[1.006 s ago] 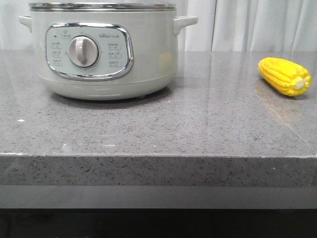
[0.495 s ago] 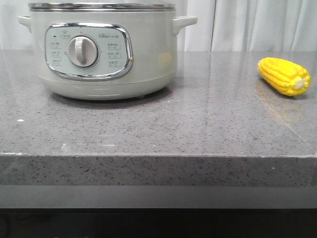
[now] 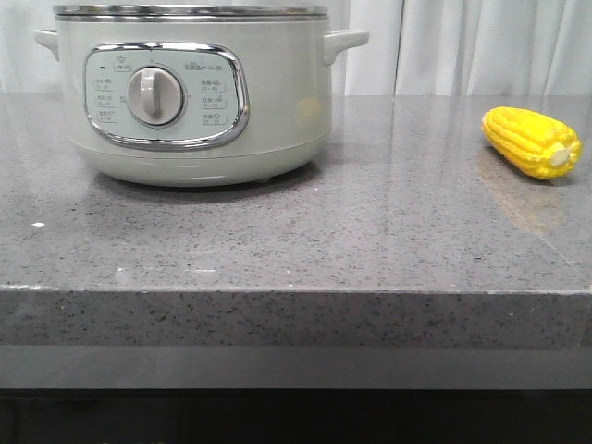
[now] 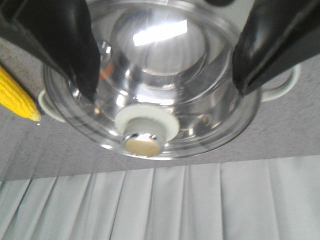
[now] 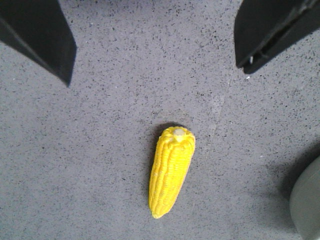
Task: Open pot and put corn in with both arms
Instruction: 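Grasp the lid knob with the left gripper and lift the lid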
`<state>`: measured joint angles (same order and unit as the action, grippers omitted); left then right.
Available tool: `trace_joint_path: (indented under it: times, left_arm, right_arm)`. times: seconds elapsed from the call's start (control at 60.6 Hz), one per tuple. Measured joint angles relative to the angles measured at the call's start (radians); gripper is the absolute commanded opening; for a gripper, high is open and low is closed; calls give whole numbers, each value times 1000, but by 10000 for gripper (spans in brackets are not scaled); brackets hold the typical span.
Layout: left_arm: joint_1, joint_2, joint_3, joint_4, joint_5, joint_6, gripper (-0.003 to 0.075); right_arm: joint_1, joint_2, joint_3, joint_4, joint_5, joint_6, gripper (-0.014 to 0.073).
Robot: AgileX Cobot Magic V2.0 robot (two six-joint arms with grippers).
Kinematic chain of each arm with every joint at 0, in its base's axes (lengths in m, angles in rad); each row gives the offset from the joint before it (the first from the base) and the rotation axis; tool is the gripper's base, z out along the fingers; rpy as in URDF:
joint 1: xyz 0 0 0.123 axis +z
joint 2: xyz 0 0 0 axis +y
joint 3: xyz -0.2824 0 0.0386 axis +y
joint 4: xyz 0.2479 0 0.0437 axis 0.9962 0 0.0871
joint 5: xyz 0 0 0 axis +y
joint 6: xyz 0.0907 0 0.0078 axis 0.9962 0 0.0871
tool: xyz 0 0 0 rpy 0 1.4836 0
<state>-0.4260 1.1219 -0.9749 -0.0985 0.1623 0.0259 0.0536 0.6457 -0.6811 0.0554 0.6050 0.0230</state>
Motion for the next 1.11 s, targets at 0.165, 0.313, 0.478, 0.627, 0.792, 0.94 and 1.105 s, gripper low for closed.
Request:
trace_joint_path:
  times: [0.165, 0.313, 0.478, 0.627, 0.792, 0.94, 1.105]
  left_arm:
    - [-18, 156, -132, -4, -19, 0, 544]
    - [-18, 278, -243, -30, -20, 0, 544]
    - [-18, 396, -353, -81, -24, 0, 544]
    - [-18, 459, -402, -93, -27, 0, 544]
    - [-18, 498, -408, -94, -29, 0, 544]
    - [-18, 527, -408, -96, -30, 0, 544]
    - [-18, 534, -409, -96, -32, 0, 502]
  right_arm:
    - [0, 0, 0, 0, 0, 0, 654]
    - [0, 0, 0, 0, 0, 0, 654]
    - [0, 0, 0, 0, 0, 0, 654]
    - [0, 0, 0, 0, 0, 0, 654]
    - [0, 0, 0, 0, 0, 0, 654]
    - [0, 0, 0, 0, 0, 0, 654]
    - [0, 0, 0, 0, 0, 0, 654]
